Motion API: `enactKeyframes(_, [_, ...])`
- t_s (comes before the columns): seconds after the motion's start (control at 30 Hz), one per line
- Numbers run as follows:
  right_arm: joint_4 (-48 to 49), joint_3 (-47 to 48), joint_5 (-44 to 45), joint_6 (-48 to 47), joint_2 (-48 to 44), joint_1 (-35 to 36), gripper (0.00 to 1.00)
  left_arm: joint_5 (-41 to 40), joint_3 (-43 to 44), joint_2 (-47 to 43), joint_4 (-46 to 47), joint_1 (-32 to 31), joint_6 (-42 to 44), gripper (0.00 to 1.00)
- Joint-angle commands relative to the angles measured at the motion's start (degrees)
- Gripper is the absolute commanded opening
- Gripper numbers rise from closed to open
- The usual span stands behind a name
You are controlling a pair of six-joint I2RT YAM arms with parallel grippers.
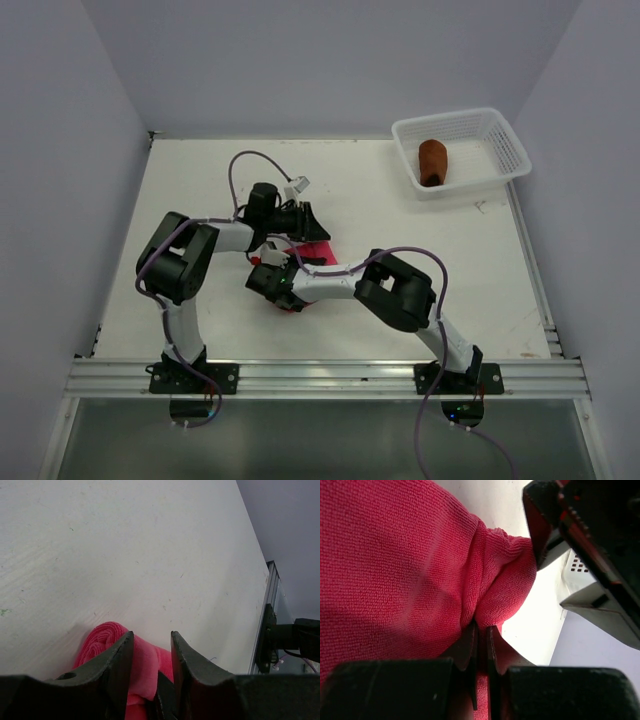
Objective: Roll the towels
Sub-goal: Roll the towel
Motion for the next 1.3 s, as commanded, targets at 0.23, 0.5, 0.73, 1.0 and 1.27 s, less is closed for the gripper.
enactKeyframes(0.23, [3.11, -1.04, -10.15, 5.04, -1.94, -1.02, 0.07, -9.16, -1.32, 6.45, -5.02, 1.12, 0.36, 0.40])
enactKeyframes(0.5, [4.96, -4.30, -13.05, 8.30, -8.18, -2.34, 0.21, -9.16, -4.31, 8.83, -0.98, 2.61, -3.42, 0.40])
enactKeyframes(0.73, [5.49, -6.67, -12.79, 11.19, -13.36, -2.69, 0.40, -6.18, -7.56, 9.97, 4.89, 3.49, -7.46, 0.40])
enactKeyframes(1.0, [6.10, -7.11, -14.37, 15.06, -15.13, -4.53, 0.46, -5.82, -9.23, 8.48, 6.31, 3.49, -8.78, 0.40])
enactKeyframes(1.27, [8.74, -9.48, -18.24, 17.35, -18.46, -7.52, 0.51, -6.87, -9.94, 6.02, 4.82, 3.49, -7.64, 0.40])
